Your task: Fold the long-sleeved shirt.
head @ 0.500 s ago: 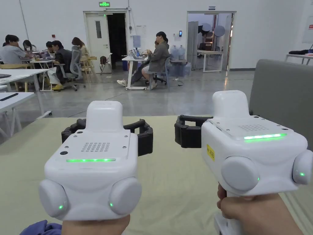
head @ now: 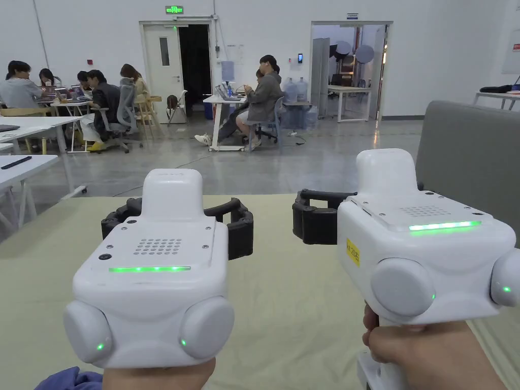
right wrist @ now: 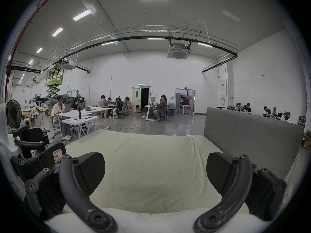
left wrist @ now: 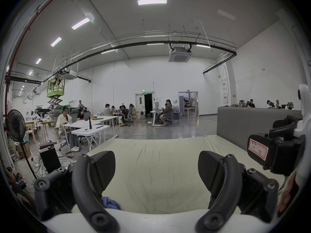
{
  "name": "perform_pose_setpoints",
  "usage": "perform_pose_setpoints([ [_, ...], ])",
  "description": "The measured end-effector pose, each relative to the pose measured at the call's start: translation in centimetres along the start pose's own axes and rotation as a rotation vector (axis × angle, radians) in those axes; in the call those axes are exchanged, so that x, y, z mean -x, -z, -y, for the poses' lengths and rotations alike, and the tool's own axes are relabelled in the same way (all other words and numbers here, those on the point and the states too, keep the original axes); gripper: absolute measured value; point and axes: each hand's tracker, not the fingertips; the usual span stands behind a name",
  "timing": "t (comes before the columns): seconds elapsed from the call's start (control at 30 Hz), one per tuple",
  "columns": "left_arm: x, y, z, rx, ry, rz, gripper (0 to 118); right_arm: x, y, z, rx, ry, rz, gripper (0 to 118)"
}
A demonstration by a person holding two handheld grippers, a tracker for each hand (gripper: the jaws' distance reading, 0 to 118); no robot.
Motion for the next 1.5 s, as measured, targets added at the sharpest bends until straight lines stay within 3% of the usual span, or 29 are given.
perform_pose_setpoints([
  [1.5,0.53,0.02,-0.76,-0.007,0.011,-0.011,102,-0.14,-0.5,-0.68,-0.009,0.008,0.002,118],
])
